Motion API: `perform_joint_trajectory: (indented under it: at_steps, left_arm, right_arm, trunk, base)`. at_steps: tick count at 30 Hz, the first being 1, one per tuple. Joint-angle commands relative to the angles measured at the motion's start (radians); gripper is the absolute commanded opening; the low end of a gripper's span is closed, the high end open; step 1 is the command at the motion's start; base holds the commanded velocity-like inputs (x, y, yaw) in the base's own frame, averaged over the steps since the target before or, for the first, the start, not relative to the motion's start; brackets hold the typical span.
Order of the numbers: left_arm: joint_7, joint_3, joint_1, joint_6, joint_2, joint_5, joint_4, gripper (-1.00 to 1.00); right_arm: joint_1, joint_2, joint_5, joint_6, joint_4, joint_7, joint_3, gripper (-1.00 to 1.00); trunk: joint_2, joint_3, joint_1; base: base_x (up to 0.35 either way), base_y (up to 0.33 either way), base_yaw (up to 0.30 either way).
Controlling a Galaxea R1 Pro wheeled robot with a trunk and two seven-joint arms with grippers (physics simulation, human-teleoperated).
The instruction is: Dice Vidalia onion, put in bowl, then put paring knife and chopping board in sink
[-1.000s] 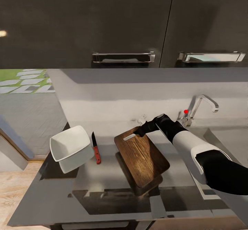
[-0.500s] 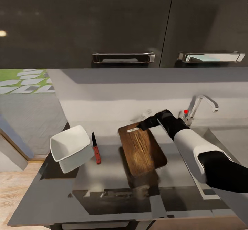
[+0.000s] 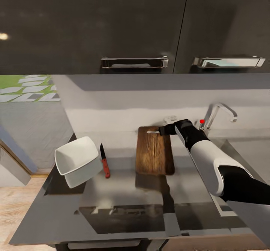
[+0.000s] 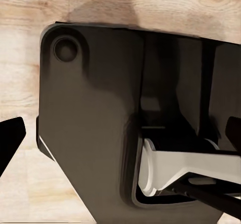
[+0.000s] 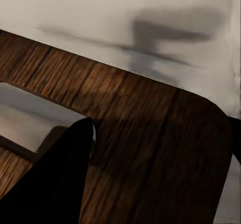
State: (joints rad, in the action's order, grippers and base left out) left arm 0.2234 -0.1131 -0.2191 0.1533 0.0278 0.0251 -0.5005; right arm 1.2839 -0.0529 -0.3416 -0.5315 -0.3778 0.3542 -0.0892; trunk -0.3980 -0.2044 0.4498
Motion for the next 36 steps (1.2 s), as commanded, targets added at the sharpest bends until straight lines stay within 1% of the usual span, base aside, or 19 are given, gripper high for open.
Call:
perform_joint_trajectory:
  at_steps: [1,2,3,5,6,7,9,14,19,21,26,28,34,36]
  left_arm:
    - [0.01,-0.008,0.0,-0.001,0.001,0.003,-0.001,1.0]
    - [0.01,-0.008,0.0,-0.001,0.001,0.003,0.0,1.0]
    - [0.01,-0.008,0.0,-0.001,0.001,0.003,0.001,1.0]
    - [0.01,-0.008,0.0,-0.001,0.001,0.003,0.001,1.0]
    - [0.01,-0.008,0.0,-0.001,0.001,0.003,0.001,1.0]
    - [0.01,-0.008,0.0,-0.001,0.001,0.003,0.002,1.0]
    - [0.01,-0.008,0.0,-0.001,0.001,0.003,0.002,1.0]
    - [0.01,-0.008,0.0,-0.001,0.001,0.003,0.002,1.0]
    - [0.01,-0.008,0.0,-0.001,0.002,0.003,0.003,1.0]
    - [0.01,-0.007,0.0,-0.001,0.002,0.001,0.016,1.0]
    - [0.01,-0.007,0.0,0.0,0.003,-0.002,0.03,1.0]
    - [0.01,-0.007,0.0,0.0,0.003,-0.002,0.032,1.0]
    - [0.01,-0.007,0.0,0.0,0.002,-0.002,0.033,1.0]
    - [0.01,-0.007,0.0,0.0,0.002,-0.002,0.033,1.0]
  right_arm:
    - [0.0,-0.001,-0.006,-0.005,-0.001,-0.004,-0.018,-1.0]
    - [0.0,-0.002,-0.005,-0.005,-0.001,-0.026,-0.043,-1.0]
    - [0.0,-0.002,-0.005,-0.005,-0.001,-0.036,-0.057,-1.0]
    - [0.0,-0.001,-0.004,-0.005,-0.001,-0.061,-0.12,-1.0]
    - [0.0,-0.001,-0.005,-0.005,-0.001,-0.065,-0.134,-1.0]
    - [0.0,-0.001,-0.005,-0.005,-0.001,-0.071,-0.157,-1.0]
    - [0.0,-0.001,-0.005,-0.005,-0.001,-0.077,-0.182,-1.0]
    - [0.0,-0.001,-0.005,-0.005,-0.001,-0.081,-0.198,-1.0]
    - [0.0,-0.001,-0.005,-0.005,-0.001,-0.082,-0.201,-1.0]
    - [0.0,-0.001,-0.005,-0.005,-0.001,-0.082,-0.202,-1.0]
    - [0.0,-0.001,-0.005,-0.005,-0.002,-0.083,-0.205,-1.0]
    - [0.0,-0.001,-0.005,-0.005,-0.002,-0.083,-0.209,-1.0]
    - [0.0,-0.001,-0.005,-0.005,-0.003,-0.087,-0.247,-1.0]
    - [0.0,-0.001,-0.005,-0.005,-0.002,-0.09,-0.254,-1.0]
  trunk:
    - [-0.002,-0.002,0.0]
    - [-0.002,-0.002,0.0]
    - [-0.002,-0.002,0.0]
    - [-0.002,-0.002,0.0]
    - [-0.002,-0.002,0.0]
    - [-0.002,-0.002,0.0]
    - [-0.002,-0.001,0.0]
    - [-0.002,0.003,0.0]
    - [-0.002,0.008,0.0]
    - [-0.002,0.01,0.0]
    - [-0.002,0.016,0.0]
    - [-0.002,0.018,0.0]
    - [-0.002,0.025,0.0]
    - [-0.002,0.027,0.0]
  base:
    - [-0.186,0.0,0.0]
    - [-0.24,0.0,0.0]
    - [-0.26,0.0,0.0]
    - [-0.296,0.0,0.0]
    - [-0.311,0.0,0.0]
    - [-0.321,0.0,0.0]
    - [-0.328,0.0,-0.017]
    - [-0.334,0.0,-0.132]
    - [-0.337,0.0,-0.193]
    - [-0.333,0.037,-0.201]
    - [-0.282,0.146,-0.202]
    - [-0.194,0.157,-0.202]
    - [-0.048,0.036,-0.203]
    - [-0.008,0.006,-0.203]
